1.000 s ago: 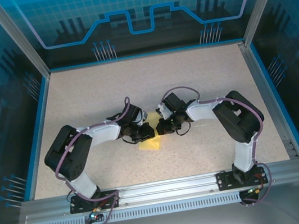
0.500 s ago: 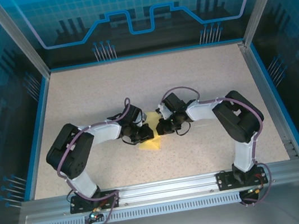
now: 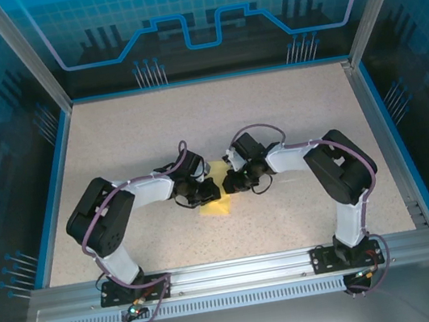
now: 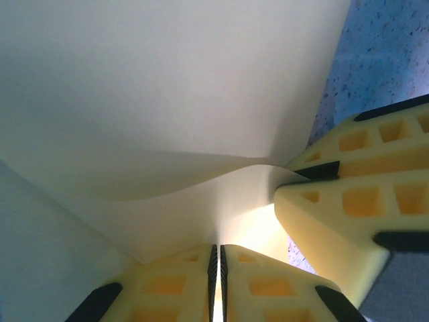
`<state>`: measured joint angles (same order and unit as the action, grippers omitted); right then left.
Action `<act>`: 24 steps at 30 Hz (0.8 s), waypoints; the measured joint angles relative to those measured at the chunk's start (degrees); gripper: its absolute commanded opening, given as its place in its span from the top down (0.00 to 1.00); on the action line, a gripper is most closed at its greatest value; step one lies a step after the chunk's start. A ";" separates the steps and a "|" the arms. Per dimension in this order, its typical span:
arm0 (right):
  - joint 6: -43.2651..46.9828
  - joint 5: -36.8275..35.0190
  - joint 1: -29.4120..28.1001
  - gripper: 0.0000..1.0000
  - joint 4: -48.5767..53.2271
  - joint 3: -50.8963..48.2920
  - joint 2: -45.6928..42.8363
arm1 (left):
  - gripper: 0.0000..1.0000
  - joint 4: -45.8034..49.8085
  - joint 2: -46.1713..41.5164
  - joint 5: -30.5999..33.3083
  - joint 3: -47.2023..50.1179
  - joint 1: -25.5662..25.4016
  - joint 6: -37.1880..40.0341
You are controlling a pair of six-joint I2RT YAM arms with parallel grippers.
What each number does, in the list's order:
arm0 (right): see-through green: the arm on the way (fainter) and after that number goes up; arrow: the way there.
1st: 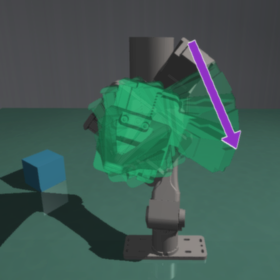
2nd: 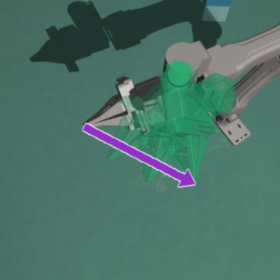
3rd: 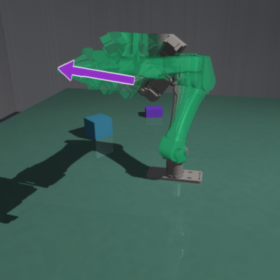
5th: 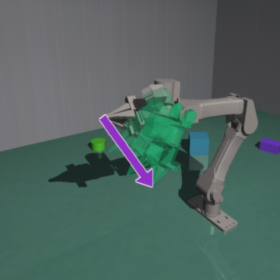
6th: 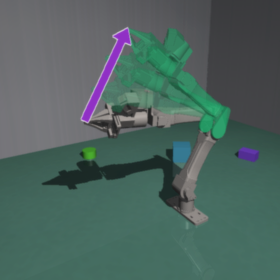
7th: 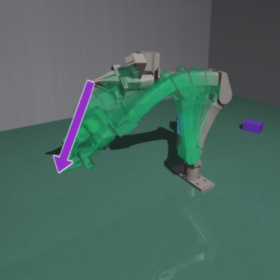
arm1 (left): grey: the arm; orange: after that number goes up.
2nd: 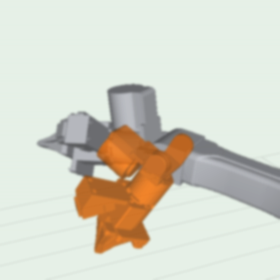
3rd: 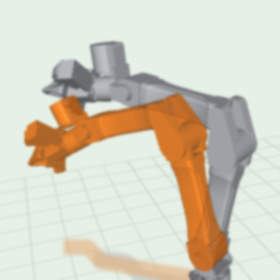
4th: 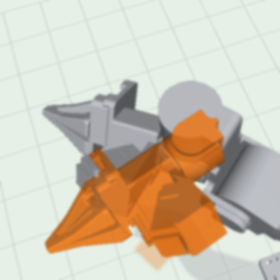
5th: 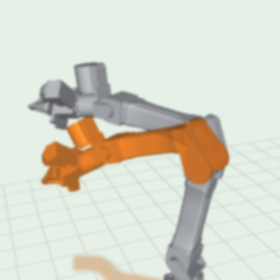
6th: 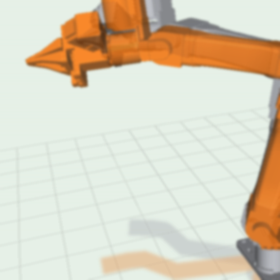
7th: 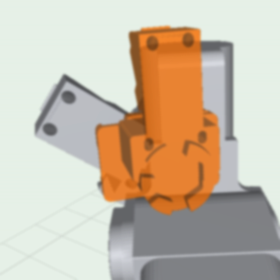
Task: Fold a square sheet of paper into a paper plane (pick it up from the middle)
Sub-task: Fold the triangle a second time at the center of the table.
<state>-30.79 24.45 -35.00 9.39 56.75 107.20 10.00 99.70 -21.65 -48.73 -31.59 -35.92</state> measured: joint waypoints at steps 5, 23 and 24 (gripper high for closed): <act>-0.94 -2.86 0.37 0.77 0.09 -1.29 -3.93 | 0.86 0.07 0.00 0.02 0.00 0.00 -0.04; -2.45 -3.10 -1.11 0.84 -0.39 -3.02 -3.69 | 0.87 0.17 0.00 0.39 0.00 0.00 -0.46; -2.45 -2.84 -1.11 0.84 -0.39 -2.80 -3.19 | 0.87 0.17 0.00 0.39 0.00 0.00 -0.66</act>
<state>-33.23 21.61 -36.12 8.99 53.95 104.01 10.17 99.70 -21.26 -48.73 -31.59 -36.58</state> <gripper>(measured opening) 0.159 0.133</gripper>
